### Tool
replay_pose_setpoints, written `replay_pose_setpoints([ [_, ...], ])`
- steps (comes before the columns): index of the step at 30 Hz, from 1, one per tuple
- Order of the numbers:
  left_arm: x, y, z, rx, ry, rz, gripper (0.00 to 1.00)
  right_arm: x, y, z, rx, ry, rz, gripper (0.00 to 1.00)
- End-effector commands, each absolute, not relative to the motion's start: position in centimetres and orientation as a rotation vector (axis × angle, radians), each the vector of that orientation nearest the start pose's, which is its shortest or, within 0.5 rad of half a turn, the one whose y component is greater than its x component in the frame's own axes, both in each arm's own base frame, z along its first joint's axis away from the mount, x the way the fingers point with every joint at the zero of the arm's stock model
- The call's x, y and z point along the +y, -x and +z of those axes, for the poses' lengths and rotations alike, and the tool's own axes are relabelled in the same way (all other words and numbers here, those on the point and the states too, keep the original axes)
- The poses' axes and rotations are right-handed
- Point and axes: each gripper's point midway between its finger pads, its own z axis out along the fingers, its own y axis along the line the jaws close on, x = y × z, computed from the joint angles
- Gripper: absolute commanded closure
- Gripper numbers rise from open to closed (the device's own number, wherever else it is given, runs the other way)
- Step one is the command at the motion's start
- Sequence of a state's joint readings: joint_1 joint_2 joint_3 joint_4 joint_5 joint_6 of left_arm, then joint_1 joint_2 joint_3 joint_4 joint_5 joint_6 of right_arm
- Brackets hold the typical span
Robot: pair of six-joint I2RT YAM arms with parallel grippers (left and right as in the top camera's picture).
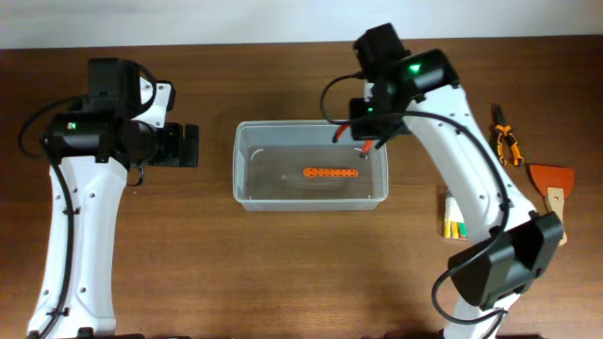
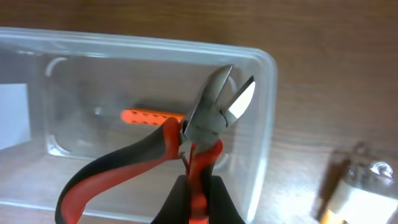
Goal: Pack container
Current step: 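Lower the cutters into the container beside the socket rail and release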
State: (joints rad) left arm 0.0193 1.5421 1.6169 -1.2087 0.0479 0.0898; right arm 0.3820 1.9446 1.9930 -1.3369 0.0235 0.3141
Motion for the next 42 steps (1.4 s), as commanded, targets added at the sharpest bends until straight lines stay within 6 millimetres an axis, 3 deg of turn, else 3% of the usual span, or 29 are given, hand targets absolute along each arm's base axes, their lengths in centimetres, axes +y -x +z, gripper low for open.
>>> replay_pose_setpoints([
  [1,0.0,-35.9,23.9,2.684,-0.107,-0.024,0.01,17.8,-39.5,17.6,2.903,0.139,0.117,0.96],
  [9,0.0,-35.9,23.9,2.684,-0.108,-0.024,0.01,19.4,-39.1,13.6,2.992,0.206,0.070,0.96],
  [17,0.0,-35.9,23.9,2.684,-0.107,-0.024,0.01,19.5,-39.2,11.7,3.031,0.202,0.046,0.96],
  [27,0.0,-35.9,23.9,2.684,-0.108,-0.024,0.01,19.4,-39.0,8.2,3.112,-0.173,0.001,0.96],
  [36,0.0,-35.9,23.9,2.684,-0.107,-0.024,0.01,19.9,-40.4,7.4,3.043,-0.393,0.053,0.96],
  [42,0.0,-35.9,23.9,2.684,-0.107,-0.024,0.01,19.8,-38.6,5.6,3.086,-0.574,0.039,0.96],
])
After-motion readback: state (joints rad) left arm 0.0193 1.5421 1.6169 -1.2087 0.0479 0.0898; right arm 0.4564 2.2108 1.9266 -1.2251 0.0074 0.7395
